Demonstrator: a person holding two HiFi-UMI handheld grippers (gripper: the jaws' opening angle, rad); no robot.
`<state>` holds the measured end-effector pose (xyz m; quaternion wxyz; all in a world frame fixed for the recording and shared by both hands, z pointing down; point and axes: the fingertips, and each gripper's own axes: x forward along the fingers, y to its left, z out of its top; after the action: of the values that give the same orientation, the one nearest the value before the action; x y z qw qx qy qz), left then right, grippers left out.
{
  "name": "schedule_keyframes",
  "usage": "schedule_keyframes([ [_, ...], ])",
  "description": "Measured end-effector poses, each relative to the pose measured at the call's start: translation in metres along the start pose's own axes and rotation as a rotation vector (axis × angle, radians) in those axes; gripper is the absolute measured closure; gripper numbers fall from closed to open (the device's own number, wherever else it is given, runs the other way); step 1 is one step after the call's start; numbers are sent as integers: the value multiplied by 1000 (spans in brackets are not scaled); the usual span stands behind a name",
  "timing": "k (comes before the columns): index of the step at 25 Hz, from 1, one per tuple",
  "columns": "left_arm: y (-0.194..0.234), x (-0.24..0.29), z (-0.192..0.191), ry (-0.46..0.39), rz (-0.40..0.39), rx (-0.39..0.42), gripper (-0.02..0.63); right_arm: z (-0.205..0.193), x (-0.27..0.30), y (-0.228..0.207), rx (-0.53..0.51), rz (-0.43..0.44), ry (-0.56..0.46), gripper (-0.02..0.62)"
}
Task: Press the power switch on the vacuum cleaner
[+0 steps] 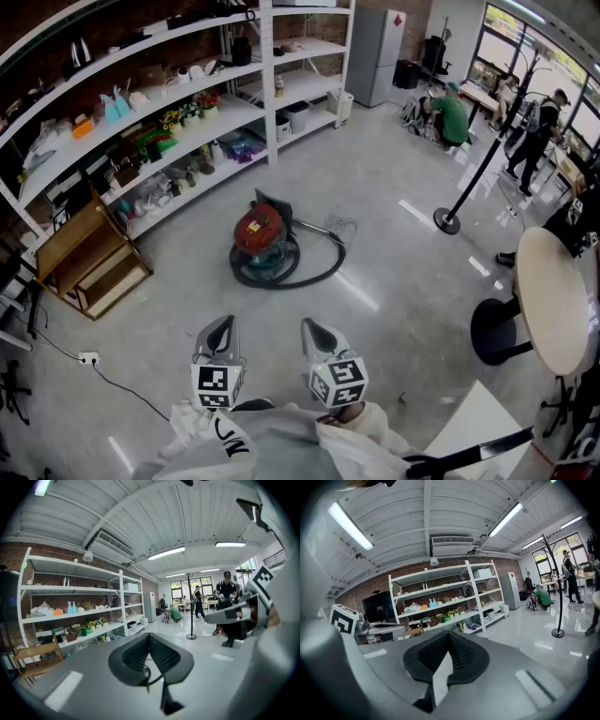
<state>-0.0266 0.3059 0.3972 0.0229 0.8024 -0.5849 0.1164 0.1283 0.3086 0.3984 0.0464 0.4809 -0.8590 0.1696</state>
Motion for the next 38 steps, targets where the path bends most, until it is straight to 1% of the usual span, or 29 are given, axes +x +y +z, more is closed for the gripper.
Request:
schedule_keyframes([
  [10,-7,-4,-12,40,9,4,606,-13,-1,-4,20,17,28,595],
  [20,3,11,-16,42,-7,-9,606,-12,16,-5,15,4,41,595],
  [29,29,36,-21,49,-16,-28,606,-11,51,-5,9,-4,68,595],
  [38,74,66,-26,64,-14,-48,606,-6,104,6,6,3,100,595],
])
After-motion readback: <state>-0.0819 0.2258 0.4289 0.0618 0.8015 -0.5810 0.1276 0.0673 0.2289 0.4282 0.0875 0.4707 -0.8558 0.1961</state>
